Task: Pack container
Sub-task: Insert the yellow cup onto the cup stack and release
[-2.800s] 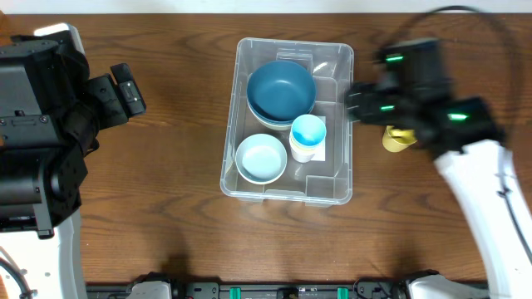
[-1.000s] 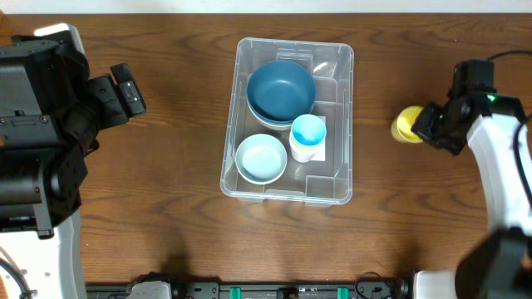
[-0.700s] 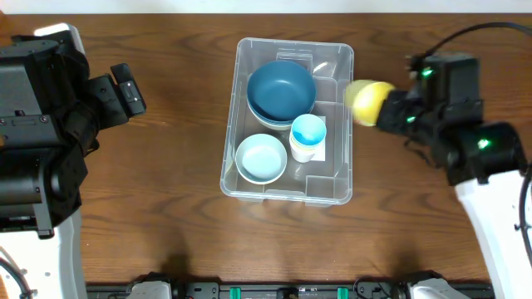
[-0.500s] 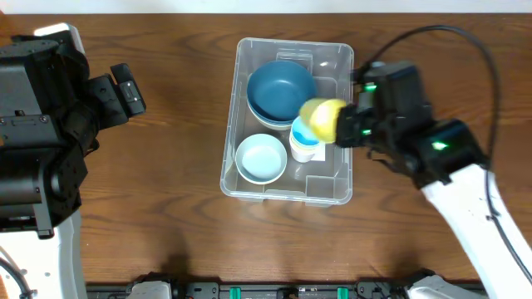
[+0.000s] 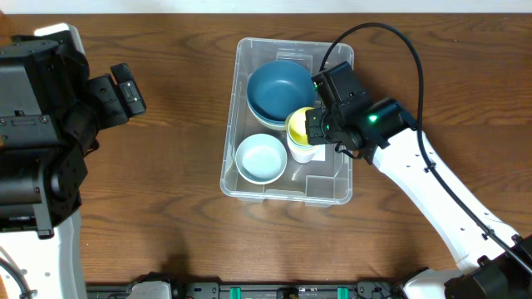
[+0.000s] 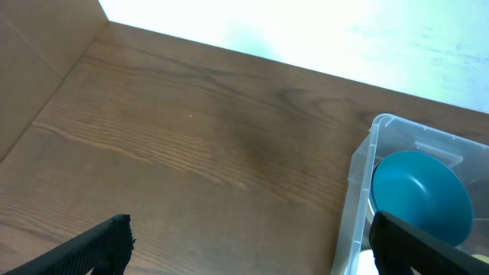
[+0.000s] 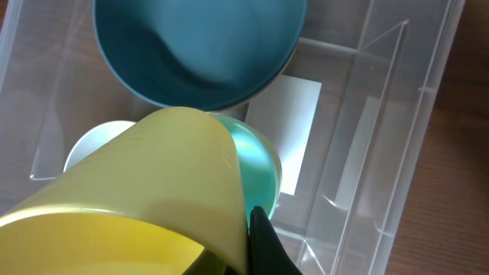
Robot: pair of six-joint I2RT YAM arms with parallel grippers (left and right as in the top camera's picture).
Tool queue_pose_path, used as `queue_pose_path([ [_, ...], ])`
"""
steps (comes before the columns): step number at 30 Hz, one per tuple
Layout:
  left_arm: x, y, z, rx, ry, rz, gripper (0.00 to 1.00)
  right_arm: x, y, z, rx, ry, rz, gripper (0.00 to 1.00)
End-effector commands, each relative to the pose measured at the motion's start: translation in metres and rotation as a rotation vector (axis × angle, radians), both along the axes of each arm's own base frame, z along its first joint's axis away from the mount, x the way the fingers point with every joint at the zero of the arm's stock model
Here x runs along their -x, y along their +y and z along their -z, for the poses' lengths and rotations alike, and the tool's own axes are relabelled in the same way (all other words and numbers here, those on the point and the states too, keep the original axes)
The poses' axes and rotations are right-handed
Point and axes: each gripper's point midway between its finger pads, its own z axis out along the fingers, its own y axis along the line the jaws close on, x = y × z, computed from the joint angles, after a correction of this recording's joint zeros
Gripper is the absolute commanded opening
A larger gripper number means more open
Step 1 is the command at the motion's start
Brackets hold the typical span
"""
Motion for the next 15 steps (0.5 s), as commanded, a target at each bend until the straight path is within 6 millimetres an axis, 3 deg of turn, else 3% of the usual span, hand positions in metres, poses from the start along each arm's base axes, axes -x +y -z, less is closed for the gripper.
queue_pose_path([
  [1, 0.001, 0.003, 0.0, -0.006, 0.002, -0.014, 0.98, 0.0, -0.002, -0.001, 0.009, -0.007, 0.02, 0.01],
  [11, 0.001, 0.003, 0.0, -0.006, 0.002, -0.014, 0.98, 0.003, -0.014, 0.003, 0.053, 0.013, 0.046, 0.03],
  [14, 0.001, 0.003, 0.0, -0.006, 0.002, -0.014, 0.98, 0.001, -0.013, 0.001, 0.046, 0.003, 0.045, 0.25],
  [15, 0.001, 0.003, 0.0, -0.006, 0.002, -0.014, 0.98, 0.0, -0.012, -0.002, 0.04, -0.005, 0.044, 0.39],
])
